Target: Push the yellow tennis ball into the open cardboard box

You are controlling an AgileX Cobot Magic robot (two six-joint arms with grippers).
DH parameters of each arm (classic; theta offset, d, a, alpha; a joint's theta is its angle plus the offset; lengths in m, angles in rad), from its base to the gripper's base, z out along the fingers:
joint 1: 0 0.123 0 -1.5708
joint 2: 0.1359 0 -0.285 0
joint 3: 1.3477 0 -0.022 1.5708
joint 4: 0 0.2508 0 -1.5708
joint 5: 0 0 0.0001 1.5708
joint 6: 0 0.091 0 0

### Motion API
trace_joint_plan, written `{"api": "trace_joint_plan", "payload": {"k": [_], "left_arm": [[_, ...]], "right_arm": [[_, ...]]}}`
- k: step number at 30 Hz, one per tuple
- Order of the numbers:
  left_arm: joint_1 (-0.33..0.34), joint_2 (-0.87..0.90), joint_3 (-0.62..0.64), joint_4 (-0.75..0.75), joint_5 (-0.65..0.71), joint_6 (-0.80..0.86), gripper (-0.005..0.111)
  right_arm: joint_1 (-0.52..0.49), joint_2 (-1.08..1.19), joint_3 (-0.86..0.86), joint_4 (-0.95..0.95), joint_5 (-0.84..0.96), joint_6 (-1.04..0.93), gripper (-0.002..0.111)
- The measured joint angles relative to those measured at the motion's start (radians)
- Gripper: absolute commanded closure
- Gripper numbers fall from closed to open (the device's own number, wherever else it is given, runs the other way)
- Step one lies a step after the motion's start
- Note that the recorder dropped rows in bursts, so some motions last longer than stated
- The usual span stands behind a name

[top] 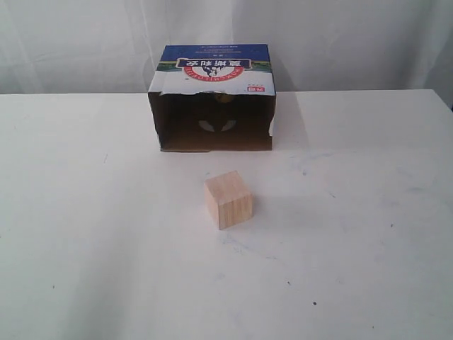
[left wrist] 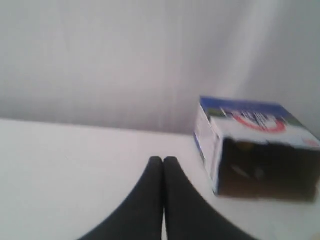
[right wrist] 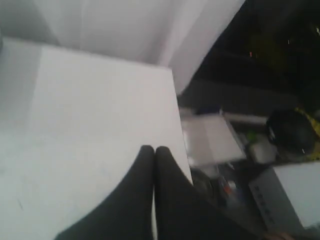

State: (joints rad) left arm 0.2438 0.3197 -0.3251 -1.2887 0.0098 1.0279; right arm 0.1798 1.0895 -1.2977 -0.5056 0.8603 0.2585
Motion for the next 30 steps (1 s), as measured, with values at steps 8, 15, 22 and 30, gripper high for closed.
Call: {"api": "trace_joint_plan", "payload": {"k": [8,15,22,30], "left_arm": [[-0.003,-0.161,-0.033,-0.001,0.159,0.038,0.107],[-0.167,-0.239,-0.033,0.243,0.299,-0.033,0.107],[-0.27,-0.243,-0.033,0.458,0.391,-0.104,0.107],[-0.27,-0.243,-0.033,0.495,0.548,-0.106,0.107]], "right_arm": [[0.0,-0.456,0.23,0.004,-0.215,0.116,0.108],[0.0,-0.747,0.522,0.005,-0.418,0.113,0.108],[0.0,-0.83,0.794,0.008,-0.591,0.237,0.108],[0.0,-0.826,0.914,0.021,-0.658,0.365,0.108]]}}
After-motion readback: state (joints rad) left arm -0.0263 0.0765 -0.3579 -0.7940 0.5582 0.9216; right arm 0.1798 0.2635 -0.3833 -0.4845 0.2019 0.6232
